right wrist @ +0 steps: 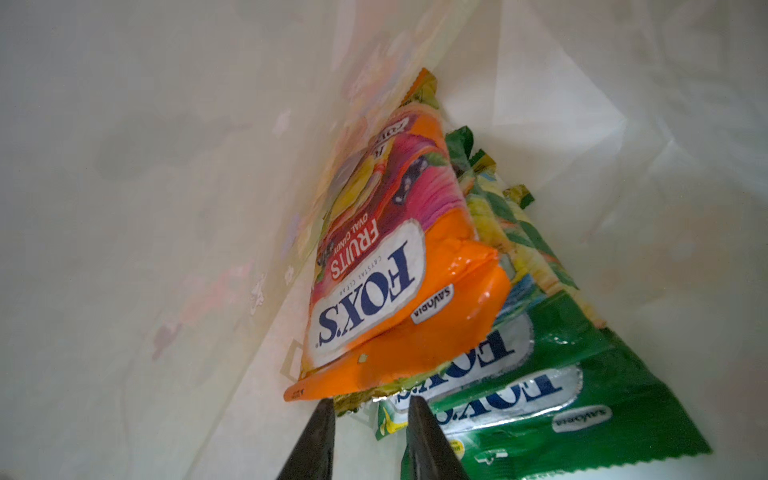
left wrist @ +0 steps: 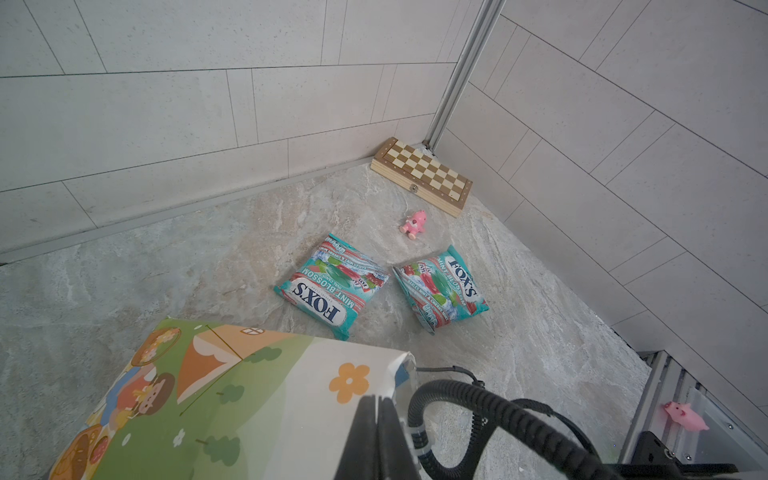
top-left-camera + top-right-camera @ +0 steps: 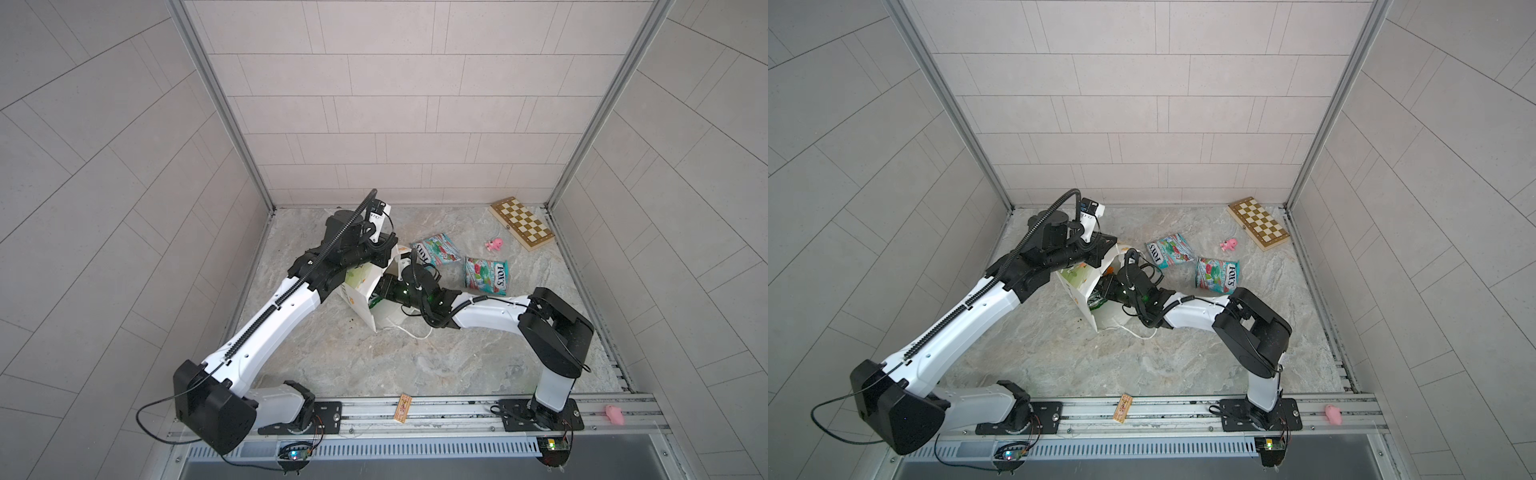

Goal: Take the snacks out of the paper bag

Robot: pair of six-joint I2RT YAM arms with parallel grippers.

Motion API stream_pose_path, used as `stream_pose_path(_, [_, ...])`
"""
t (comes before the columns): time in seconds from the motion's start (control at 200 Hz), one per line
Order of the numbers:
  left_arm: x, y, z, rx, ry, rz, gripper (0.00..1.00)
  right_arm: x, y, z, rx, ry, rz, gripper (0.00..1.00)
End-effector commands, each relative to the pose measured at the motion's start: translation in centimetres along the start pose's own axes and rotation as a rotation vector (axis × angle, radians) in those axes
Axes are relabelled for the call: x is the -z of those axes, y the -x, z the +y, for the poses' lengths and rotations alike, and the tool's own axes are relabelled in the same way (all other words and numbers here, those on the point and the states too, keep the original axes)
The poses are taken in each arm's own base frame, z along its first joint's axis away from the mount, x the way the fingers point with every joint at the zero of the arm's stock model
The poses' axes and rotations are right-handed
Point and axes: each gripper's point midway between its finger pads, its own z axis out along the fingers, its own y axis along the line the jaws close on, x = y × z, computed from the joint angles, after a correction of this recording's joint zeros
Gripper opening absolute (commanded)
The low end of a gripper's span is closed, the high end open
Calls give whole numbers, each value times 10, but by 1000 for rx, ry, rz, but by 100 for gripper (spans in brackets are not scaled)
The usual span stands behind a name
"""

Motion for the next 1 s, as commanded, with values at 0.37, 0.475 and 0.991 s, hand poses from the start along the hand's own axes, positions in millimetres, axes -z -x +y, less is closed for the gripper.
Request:
stream_pose_path(0.37, [5, 7, -6, -10, -16, -36, 0, -16, 10, -4, -28, -48, -37, 35])
stream_pose_path(0.475, [6, 8, -6, -10, -16, -36, 0, -18, 10, -7, -28, -60, -35, 35])
stream_pose_path(0.991, [6, 7, -7, -11, -20, -36, 0, -36, 18, -12, -56, -67, -40, 37])
